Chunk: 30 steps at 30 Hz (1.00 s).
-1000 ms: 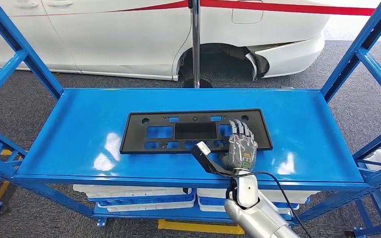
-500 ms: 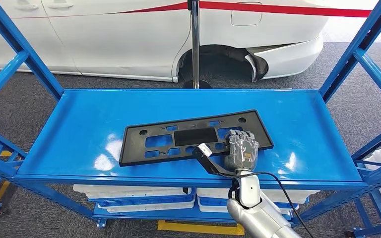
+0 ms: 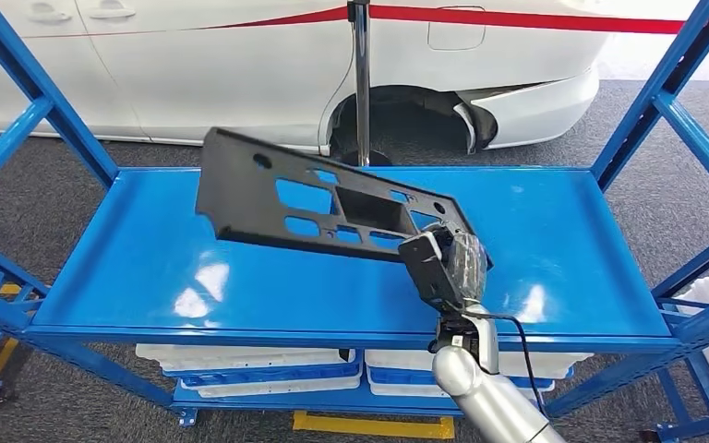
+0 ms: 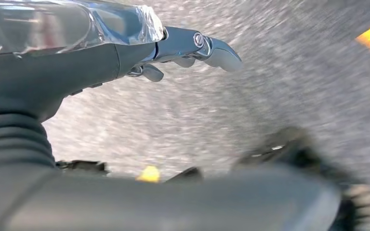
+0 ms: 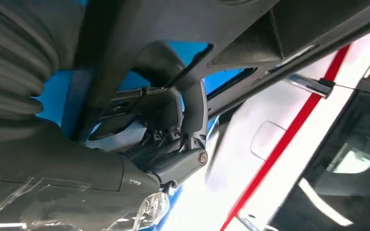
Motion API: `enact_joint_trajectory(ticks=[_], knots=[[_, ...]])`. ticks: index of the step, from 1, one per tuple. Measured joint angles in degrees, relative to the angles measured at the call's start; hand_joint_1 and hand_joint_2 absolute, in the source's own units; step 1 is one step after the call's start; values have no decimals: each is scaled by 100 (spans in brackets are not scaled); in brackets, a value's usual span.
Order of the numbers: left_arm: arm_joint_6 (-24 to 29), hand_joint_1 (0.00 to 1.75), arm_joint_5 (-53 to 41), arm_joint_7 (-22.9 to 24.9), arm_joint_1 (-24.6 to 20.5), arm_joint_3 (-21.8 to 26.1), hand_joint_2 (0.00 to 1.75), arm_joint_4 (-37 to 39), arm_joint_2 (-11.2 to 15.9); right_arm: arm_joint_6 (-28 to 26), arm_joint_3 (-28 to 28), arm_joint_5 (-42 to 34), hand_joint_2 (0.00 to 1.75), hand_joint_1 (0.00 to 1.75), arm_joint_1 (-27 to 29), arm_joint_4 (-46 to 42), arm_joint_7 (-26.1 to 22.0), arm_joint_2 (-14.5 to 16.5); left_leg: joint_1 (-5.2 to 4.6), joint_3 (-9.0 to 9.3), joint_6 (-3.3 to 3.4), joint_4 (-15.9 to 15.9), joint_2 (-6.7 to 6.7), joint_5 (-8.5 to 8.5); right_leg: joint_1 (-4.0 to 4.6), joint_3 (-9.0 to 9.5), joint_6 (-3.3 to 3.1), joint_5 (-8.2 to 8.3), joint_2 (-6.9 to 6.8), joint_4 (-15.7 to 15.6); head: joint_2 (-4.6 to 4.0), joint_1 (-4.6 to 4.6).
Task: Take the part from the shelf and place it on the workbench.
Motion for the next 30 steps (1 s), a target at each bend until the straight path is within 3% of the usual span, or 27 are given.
enact_joint_trajectory(ticks=[5, 9, 12, 14, 23, 27, 30], knots=[[159, 0, 436, -966, 52, 281, 175, 0, 9, -2, -362, -3, 175, 175, 476, -1274, -222, -91, 0, -51, -6, 4, -3, 10, 0, -53, 0, 6, -3, 2, 0, -1], [-67, 0, 936, -1804, 69, 671, 0, 0, 11, -2, -674, -218, 175, 175, 880, -2463, -652, -207, 0, -85, -8, 10, -9, 13, -1, -84, 1, 8, -10, 2, 0, -1], [-336, 0, 1211, -2293, 56, 948, 0, 0, 13, -1, -830, -527, 175, 175, 1084, -3145, -1003, -263, 0, -97, -7, 9, -5, 9, -1, -95, 2, 7, -4, 2, 0, -1], [-440, 0, 1255, -2350, 42, 1076, 0, 0, 13, 1, -882, -755, 175, 175, 1184, -3484, -1161, -301, 0, -100, -5, 8, -5, 5, -1, -98, 2, 5, -4, 2, 0, 0], [-521, 0, 976, -1591, 35, 1360, 0, 0, 10, 11, -929, -2203, 175, 175, 1393, -4430, -1966, -428, 0, -103, 0, 8, -5, 2, -1, -98, 4, 3, -6, 2, 0, 0], [-590, 0, 983, -1553, 42, 1402, 0, 0, 9, 19, -927, -2450, 175, 175, 1393, -4647, -2007, -492, 0, -104, 0, 8, -5, 1, -1, -98, 4, 3, -7, 2, 0, 0], [-739, 0, 983, -1591, 48, 1434, 0, 0, 3, 134, -921, -3057, 175, 175, 1389, -4731, -2066, -543, 0, -107, 0, 8, -6, 1, -1, -99, 4, 3, -7, 2, 0, 0]])
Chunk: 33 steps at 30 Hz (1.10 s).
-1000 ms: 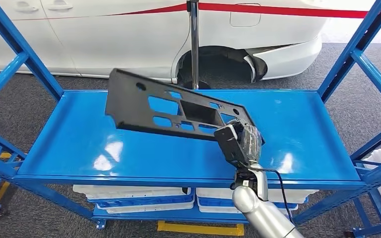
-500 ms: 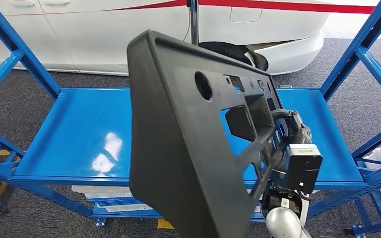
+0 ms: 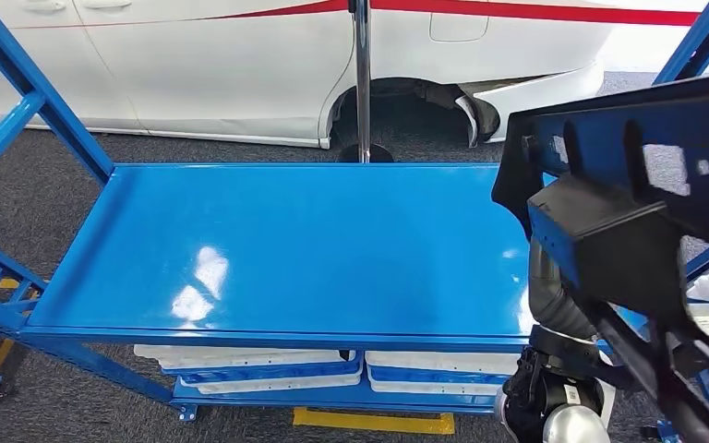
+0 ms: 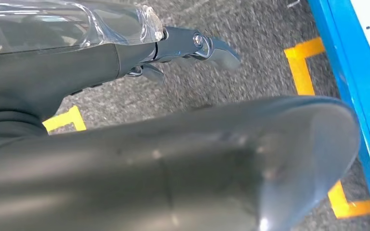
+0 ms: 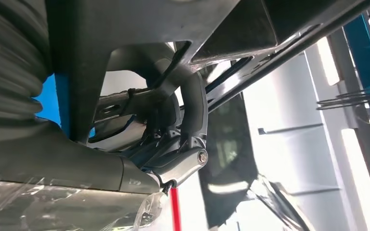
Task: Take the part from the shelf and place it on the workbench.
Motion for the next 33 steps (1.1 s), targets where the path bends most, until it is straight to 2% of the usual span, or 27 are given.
enact_joint_trajectory(ticks=[2, 4, 5, 6, 8, 9, 10, 11, 13, 14, 15, 16, 19, 20, 21, 23, 24, 25, 26, 27, 29, 30, 31, 33], knots=[[-61, 0, -7, 96, 10, 14, 0, 0, -5, 200, 2, -607, 175, 175, -9, -21, -44, -29, -14, -3, 36, 5, 0, 7, -31, 12, 42, 33, -6, -38, 0, -1], [-86, 0, -3, 270, 19, 27, 0, -1, -25, 485, 3, -1175, 175, 175, -17, -23, -70, -52, -10, 70, 124, -163, 7, 124, -37, 33, 104, 50, -12, -94, -1, -8], [-99, 0, 1, 344, 21, 32, 0, -2, -39, 650, 4, -1409, 175, 175, -24, -22, -83, -66, 10, 125, 168, -297, 16, 212, -28, 10, 121, -28, -16, -27, -1, -9], [-121, 0, 4, 413, 21, 36, 0, -2, -51, 821, 5, -1630, 175, 175, -30, -20, -96, -82, 38, 170, 190, -411, 24, 285, -18, -63, 138, -180, -21, 161, -1, -6], [-159, 0, -6, 525, 23, 40, 0, -2, -67, 1088, 7, -1970, 175, 175, -28, -9, -125, -114, 89, 180, 199, -481, 35, 340, -51, -345, 187, -598, -32, 871, -1, 4], [-172, 0, -21, 578, 26, 42, 0, -2, -74, 1186, 6, -2099, 175, 175, -19, 2, -137, -131, 114, 162, 186, -475, 35, 345, -78, -481, 227, -736, -34, 1210, -1, 7], [-175, 0, -36, 621, 30, 42, 0, -2, -84, 1265, 6, -2191, 175, 175, -8, 15, -148, -147, 148, 139, 160, -457, 35, 347, -113, -540, 276, -767, -38, 1383, -1, 6], [-173, 0, -55, 654, 33, 42, 0, -2, -93, 1337, 6, -2263, 175, 175, -2, 29, -158, -163, 194, 111, 117, -427, 32, 345, -153, -487, 335, -681, -46, 1323, 0, 6], [-169, 0, -90, 703, 32, 41, 0, -3, -103, 1494, 6, -2379, 175, 175, -6, 46, -198, -186, 294, 26, -29, -285, 23, 296, -252, -88, 504, -363, -78, 617, -1, 14], [-165, 0, -107, 726, 30, 41, 0, -3, -97, 1579, 8, -2437, 175, 175, -10, 56, -224, -196, 327, -26, -108, -199, 14, 259, -274, 86, 552, -236, -60, 335, -1, 40], [-164, 0, -121, 744, 29, 40, 0, -3, -94, 1667, 8, -2497, 175, 175, -10, 68, -253, -204, 340, -66, -177, -115, 3, 223, -294, 176, 547, -164, -33, 183, -1, 70], [-163, 0, -129, 756, 29, 39, 0, -2, -91, 1749, 7, -2556, 175, 175, -14, 82, -278, -213, 340, -98, -228, -57, -8, 208, -289, 197, 490, -182, 4, 143, 0, 103], [-168, 0, -135, 765, 27, 36, 0, -2, -107, 1913, 7, -2669, 175, 175, -27, 108, -321, -221, 375, -155, -273, -56, -10, 243, -236, 107, 184, -164, 54, 145, 0, 137], [-171, 0, -137, 769, 27, 34, 0, -2, -110, 1950, 7, -2700, 175, 175, -31, 114, -334, -220, 377, -221, -262, 49, 0, 141, -222, 58, 112, -116, 50, 136, 0, 133], [-176, 0, -142, 776, 27, 33, 0, -2, -113, 1987, 5, -2737, 175, 175, -33, 119, -348, -220, 365, -329, -243, 293, 10, -56, -211, 7, 52, -71, 39, 125, 0, 128], [-191, 0, -163, 813, 28, 30, 0, -2, -115, 2067, 3, -2820, 175, 175, -20, 140, -369, -220, 294, -645, -187, 1151, 15, -612, -170, -100, -24, 11, 17, 121, 0, 125], [-199, 0, -182, 834, 29, 28, 0, -2, -115, 2112, 2, -2850, 175, 175, -8, 154, -380, -221, 255, -775, -158, 1565, 14, -820, -137, -152, -44, 51, 7, 122, 0, 126], [-209, 0, -204, 854, 30, 26, 0, -2, -115, 2152, 2, -2878, 175, 175, 4, 168, -394, -221, 211, -824, -114, 1830, 13, -929, -99, -207, -59, 94, -3, 122, 0, 127], [-218, 0, -223, 864, 31, 23, 0, -2, -115, 2185, 1, -2899, 175, 175, 17, 179, -410, -221, 166, -761, -53, 1856, 13, -919, -61, -261, -69, 136, -8, 123, 0, 127], [-230, 0, -237, 867, 31, 20, 0, -2, -115, 2211, -1, -2916, 175, 175, 27, 186, -428, -221, 114, -582, 25, 1652, 13, -818, -24, -315, -76, 181, -11, 123, 0, 126], [-252, 0, -248, 871, 17, 11, 0, -2, -106, 2246, -4, -2933, 175, 175, 42, 190, -451, -221, -16, 9, 235, 769, 17, -602, 19, -408, -75, 278, -13, 122, 0, 126], [-260, 0, -250, 871, 7, 5, 0, -5, -104, 2261, -7, -2934, 175, 175, 50, 190, -459, -221, -78, 260, 298, 384, 23, -527, 22, -427, -61, 326, -20, 109, 0, 128], [-262, 0, -252, 872, -2, -3, 0, -8, -102, 2275, -10, -2934, 175, 175, 54, 192, -464, -222, -131, 420, 336, 118, 23, -489, 14, -429, -37, 371, -29, 95, 0, 126], [-265, 0, -272, 874, -5, -27, 0, -13, -107, 2303, -14, -2919, 175, 175, 64, 197, -471, -223, -182, 451, 307, -7, 19, -397, -4, -413, 31, 471, -48, 36, -1, 124]])
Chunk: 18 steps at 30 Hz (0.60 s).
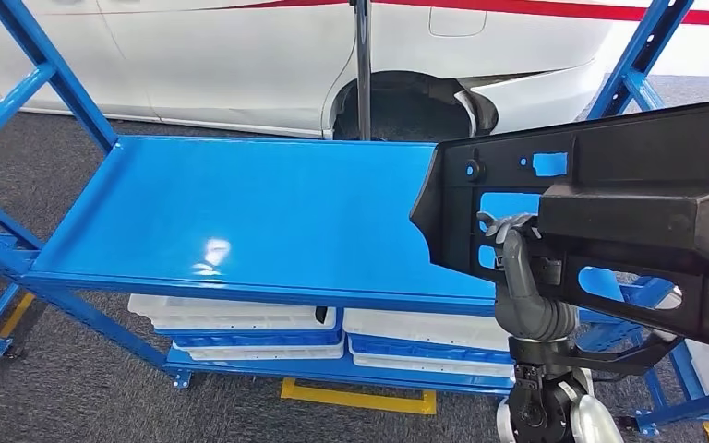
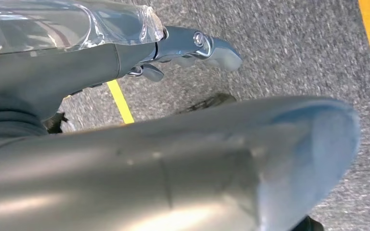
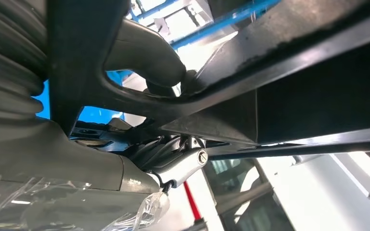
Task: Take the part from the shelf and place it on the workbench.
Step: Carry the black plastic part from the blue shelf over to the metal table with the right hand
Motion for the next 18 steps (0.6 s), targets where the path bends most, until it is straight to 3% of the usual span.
enact_joint_trajectory(ticks=[2, 3, 6, 7, 8, 9, 10, 12, 13, 14, 16, 18], knots=[[-4, 0, -46, 5, 3, -29, 0, 0, 1, 22, -4, 66, 175, 175, 2, 5, 3, -10, 30, -76, -4, -64, 9, 137, 4, -55, 62, -34, -1, 11, 0, -4], [-3, 0, -77, 9, 5, -42, 0, 0, 2, 28, -7, 115, 175, 175, 3, 7, 9, -17, 53, -129, 13, -95, 16, 217, 11, -122, 86, -201, -1, 136, 0, -3], [5, 0, -203, 14, 5, -81, 0, 0, 3, 32, -10, 241, 175, 175, 6, 14, 44, -30, 68, -329, 48, -114, 10, 387, 16, -433, 130, -1007, -5, 1209, 1, 9], [7, 0, -254, 12, 10, -98, 0, 0, 2, 32, -10, 268, 175, 175, 8, 20, 56, -32, 67, -394, 46, -112, 4, 431, 19, -491, 139, -1114, -5, 1550, 1, 12], [14, 0, -302, 11, 15, -119, 0, 0, 2, 32, -10, 290, 175, 175, 11, 27, 66, -34, 67, -452, 40, -108, -8, 475, 23, -460, 141, -1086, -4, 1706, 1, 15], [25, 0, -346, 10, 18, -144, 0, 0, 2, 32, -10, 312, 175, 175, 14, 33, 75, -36, 64, -499, 31, -104, -30, 513, 26, -310, 132, -963, 1, 1617, 1, 16], [41, 0, -381, 10, 19, -170, 0, 0, 2, 32, -10, 326, 175, 175, 17, 37, 84, -39, 61, -533, 20, -100, -61, 546, 28, -48, 110, -813, 26, 1302, 1, 16], [78, 0, -432, 10, 11, -215, 0, -5, -4, 33, -9, 353, 175, 175, 21, 40, 95, -43, 54, -578, -11, -88, -130, 599, 27, 612, 36, -694, 184, 347, 0, 13], [91, 0, -446, 11, 5, -227, 0, -8, -8, 33, -8, 360, 175, 175, 22, 40, 98, -44, 52, -593, -35, -79, -166, 625, 29, 840, 6, -708, 249, -6, 0, 9], [99, 0, -458, 11, -1, -240, 0, -11, -12, 34, -7, 365, 175, 175, 23, 40, 101, -44, 54, -610, -62, -73, -202, 650, 35, 968, -16, -747, 282, -210, 1, 5], [101, 0, -468, 15, 2, -271, 0, -11, -8, 36, -6, 371, 175, 175, 29, 41, 103, -46, 52, -645, -121, -58, -287, 689, 28, 1000, -53, -739, 193, -278, 1, 1], [99, 0, -475, 24, 16, -310, 0, -12, -2, 37, -6, 373, 175, 175, 32, 44, 104, -50, 48, -763, -189, 147, -261, 554, -15, 987, -113, -705, 78, -301, 1, -22]])
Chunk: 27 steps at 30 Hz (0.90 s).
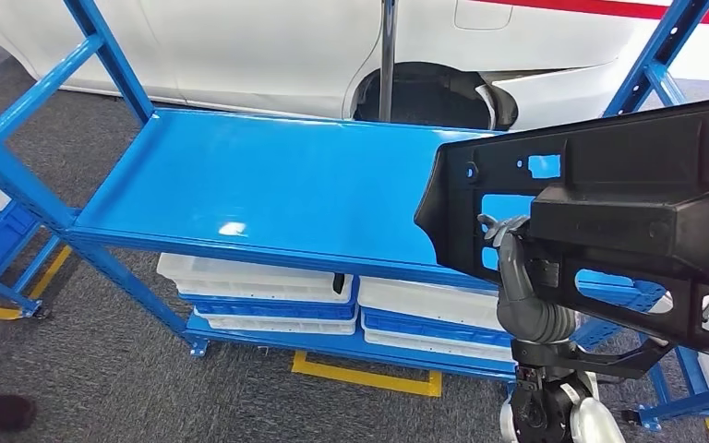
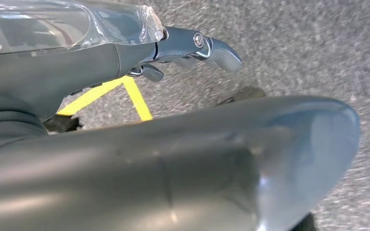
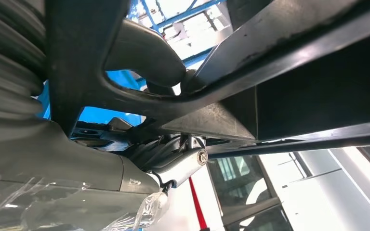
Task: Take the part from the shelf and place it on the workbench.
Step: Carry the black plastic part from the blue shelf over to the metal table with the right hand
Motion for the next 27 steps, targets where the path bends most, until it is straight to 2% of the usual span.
enact_joint_trajectory(ticks=[1, 3, 4, 5, 6, 7, 8, 9, 10, 11, 13, 14, 16, 18, 19, 20, 21, 22, 23, 24, 25, 26, 27], knots=[[-1, 0, -3, 6, 4, -16, 0, -1, 3, 0, 0, 1, 175, 175, 5, 2, 0, -1, 14, -138, -41, 292, 52, -170, -20, -10, -22, 14, -61, -8, 0, -16], [-1, 0, -3, 21, 6, -39, 0, -1, 0, 0, 1, 0, 175, 175, 26, 11, 0, -5, 70, -531, -136, 1162, 150, -575, -19, -32, -38, 23, -180, -6, 0, -44], [-1, 0, -3, 33, 10, -48, 0, -1, 0, 1, 2, -3, 175, 175, 39, 19, 0, -7, 98, -692, -171, 1523, 170, -690, -18, -38, -39, 23, -240, -4, 0, -45], [-1, 0, -2, 45, 16, -54, 0, -1, 1, 6, 3, -9, 175, 175, 47, 30, 1, -9, 120, -758, -197, 1680, 183, -692, -19, -39, -36, 21, -298, -3, 0, -46], [-1, 0, 3, 59, 22, -58, 0, -1, 1, 17, 4, -19, 175, 175, 53, 39, 1, -9, 139, -700, -214, 1583, 199, -583, -20, -36, -30, 16, -350, -2, 0, -47], [-1, 0, 11, 70, 26, -61, 0, -1, 2, 43, 4, -33, 175, 175, 55, 49, 2, -9, 153, -526, -221, 1244, 239, -385, -21, -26, -20, 8, -400, -2, 0, -47], [1, 0, 25, 79, 27, -62, 0, -1, 4, 96, 4, -58, 175, 175, 56, 60, 5, -8, 154, -278, -215, 745, 336, -180, -19, -12, -2, -5, -447, -2, 0, -47], [3, 0, 48, 85, 24, -62, 0, -1, 5, 169, 4, -92, 175, 175, 56, 69, 8, -5, 125, -44, -190, 297, 436, -36, -9, -2, 20, -18, -488, -2, 0, -47], [5, 0, 79, 85, 25, -62, 0, -1, 6, 266, 6, -138, 175, 175, 53, 80, 13, -2, 92, 115, -152, -22, 520, 51, 0, 7, 45, -28, -529, -2, 0, -46], [8, 0, 113, 81, 31, -61, 0, -1, 6, 369, 10, -184, 175, 175, 53, 95, 17, 3, 55, 191, -107, -181, 569, 63, 11, 11, 73, -35, -566, 0, 0, -49], [11, 0, 183, 67, 66, -60, 0, -1, 6, 545, 23, -258, 175, 175, 54, 130, 20, 26, 24, 179, -23, -200, 501, 58, 18, 21, 138, -45, -647, -7, 0, -52], [14, 0, 203, 61, 91, -60, 0, -1, 6, 597, 29, -279, 175, 175, 55, 148, 17, 39, 34, 185, 17, -226, 449, 66, 12, 18, 170, -85, -622, 19, -1, -52], [24, 0, 221, 57, 120, -60, 0, -1, 9, 651, 37, -301, 175, 175, 55, 173, 5, 56, 68, 204, 99, -279, 342, 99, -5, -132, 204, -323, -420, 370, -1, -42], [31, 0, 223, 57, 125, -60, 0, -1, 10, 667, 44, -305, 175, 175, 69, 203, -3, 60, 69, 201, 147, -288, 226, 114, -12, -555, 209, -703, -192, 1220, 0, -31], [32, 0, 226, 57, 127, -60, 0, -1, 9, 670, 48, -307, 175, 175, 82, 222, -4, 60, 61, 199, 155, -285, 159, 113, -11, -775, 213, -822, -153, 1621, 0, -29], [32, 0, 228, 57, 135, -60, 0, -1, 9, 675, 52, -311, 175, 175, 96, 243, -10, 61, 54, 199, 159, -279, 85, 113, -11, -928, 215, -829, -136, 1851, 0, -29], [32, 0, 232, 58, 144, -60, 0, -1, 9, 685, 54, -317, 175, 175, 110, 260, -28, 61, 51, 202, 159, -267, 8, 111, -12, -962, 215, -710, -127, 1829, 0, -29], [32, 0, 234, 59, 153, -60, 0, -1, 10, 695, 55, -325, 175, 175, 125, 273, -56, 61, 52, 204, 154, -250, -73, 105, -15, -880, 210, -483, -104, 1558, 0, -29], [33, 0, 235, 61, 158, -60, 0, -1, 10, 707, 55, -340, 175, 175, 142, 280, -94, 61, 55, 205, 144, -225, -154, 95, -22, -716, 202, -215, -31, 1121, 0, -29], [42, 0, 234, 66, 158, -60, 0, -1, 11, 718, 56, -360, 175, 175, 161, 285, -138, 62, 48, 191, 128, -196, -229, 82, -33, -544, 196, -30, 89, 700, -1, -29], [57, 0, 229, 78, 156, -60, 0, -1, 11, 726, 57, -380, 175, 175, 184, 287, -184, 65, 47, 167, 107, -165, -297, 72, -46, -417, 187, 87, 195, 385, -1, -33], [78, 0, 218, 109, 155, -60, 0, -1, 11, 732, 57, -405, 175, 175, 218, 290, -229, 68, 48, 137, 83, -143, -355, 69, -49, -353, 177, 118, 271, 220, -2, -35], [99, 0, 207, 156, 159, -60, 0, -1, 11, 735, 57, -423, 175, 175, 259, 292, -269, 71, 53, 104, 55, -134, -409, 75, -41, -341, 163, 94, 284, 190, -2, -38]])
